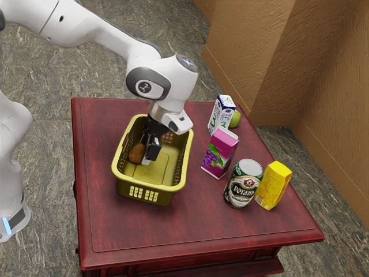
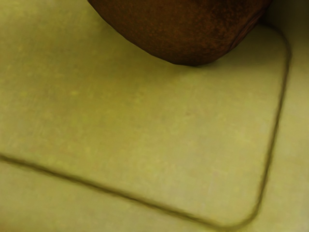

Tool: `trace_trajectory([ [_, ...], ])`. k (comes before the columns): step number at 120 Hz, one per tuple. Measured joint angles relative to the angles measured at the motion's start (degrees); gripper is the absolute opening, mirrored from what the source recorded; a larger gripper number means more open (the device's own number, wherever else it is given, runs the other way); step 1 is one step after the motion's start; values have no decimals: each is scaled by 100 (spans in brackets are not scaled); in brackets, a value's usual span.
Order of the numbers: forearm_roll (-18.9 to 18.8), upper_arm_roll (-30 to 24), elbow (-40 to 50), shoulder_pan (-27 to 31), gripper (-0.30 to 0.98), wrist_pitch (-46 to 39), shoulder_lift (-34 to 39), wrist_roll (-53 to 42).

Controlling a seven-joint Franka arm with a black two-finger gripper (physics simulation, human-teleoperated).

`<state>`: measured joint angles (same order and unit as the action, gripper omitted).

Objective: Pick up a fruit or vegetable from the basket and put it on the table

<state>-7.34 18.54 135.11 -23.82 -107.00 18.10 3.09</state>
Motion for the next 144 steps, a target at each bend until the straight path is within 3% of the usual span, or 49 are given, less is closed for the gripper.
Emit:
trace_trajectory([
  [120,126,26,201,10,69,-259,-80,19],
  [134,133,27,201,9,47,-275,-81,63],
  [144,118,26,195,8,40,-285,-80,102],
])
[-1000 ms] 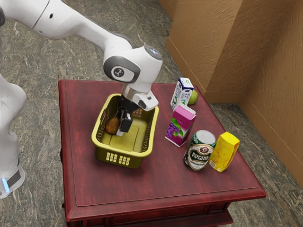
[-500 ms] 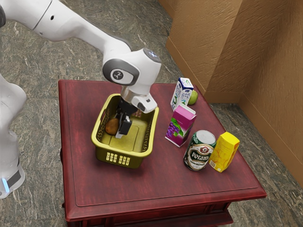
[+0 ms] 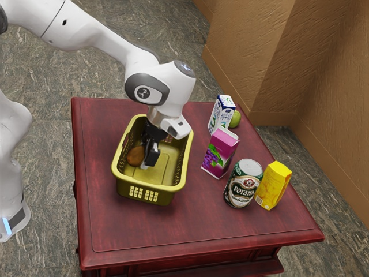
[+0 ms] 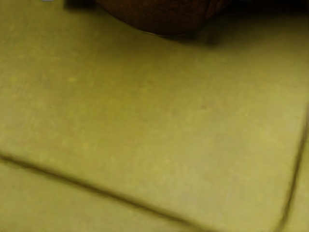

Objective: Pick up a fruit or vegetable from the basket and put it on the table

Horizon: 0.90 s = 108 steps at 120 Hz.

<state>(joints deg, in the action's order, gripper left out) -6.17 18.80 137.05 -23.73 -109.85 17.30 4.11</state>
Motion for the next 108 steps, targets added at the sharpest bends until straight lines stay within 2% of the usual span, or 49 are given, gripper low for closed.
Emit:
trace_trajectory([
  [41,-5,-2,-76,0,38,1,1,122],
  [81,121,1,-657,42,35,450,-7,259],
  [97,-84,47,-1228,44,34,768,-3,284],
  [108,-242,202,-1463,259,35,1048,49,256],
])
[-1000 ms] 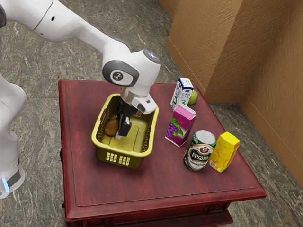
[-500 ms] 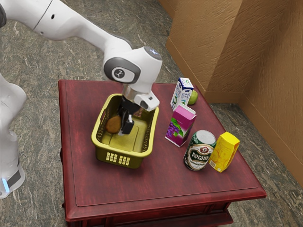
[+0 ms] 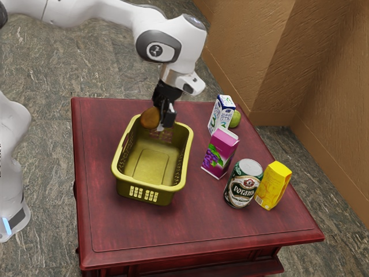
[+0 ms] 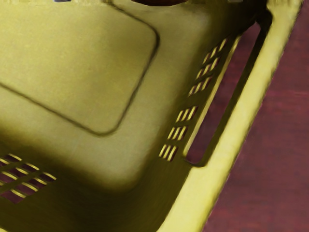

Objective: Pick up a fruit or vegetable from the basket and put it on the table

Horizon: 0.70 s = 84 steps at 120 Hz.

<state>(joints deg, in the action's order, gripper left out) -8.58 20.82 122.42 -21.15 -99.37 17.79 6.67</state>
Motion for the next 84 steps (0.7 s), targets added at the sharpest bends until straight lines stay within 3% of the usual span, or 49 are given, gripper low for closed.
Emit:
trace_trajectory([
  [38,-351,27,267,1192,34,806,640,-203],
  [84,-410,238,677,1519,34,1008,701,-372],
])
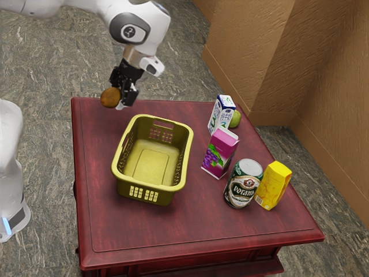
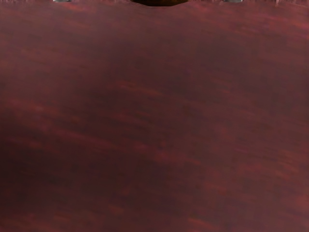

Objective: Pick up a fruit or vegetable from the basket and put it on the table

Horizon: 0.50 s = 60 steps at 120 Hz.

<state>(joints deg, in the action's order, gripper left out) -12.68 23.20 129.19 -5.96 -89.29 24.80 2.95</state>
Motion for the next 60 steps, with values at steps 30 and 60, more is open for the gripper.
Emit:
trace_trajectory([
  [30,-17,139,170,33,45,-25,59,-84],
  [60,90,12,-67,-210,64,-131,84,-170],
])
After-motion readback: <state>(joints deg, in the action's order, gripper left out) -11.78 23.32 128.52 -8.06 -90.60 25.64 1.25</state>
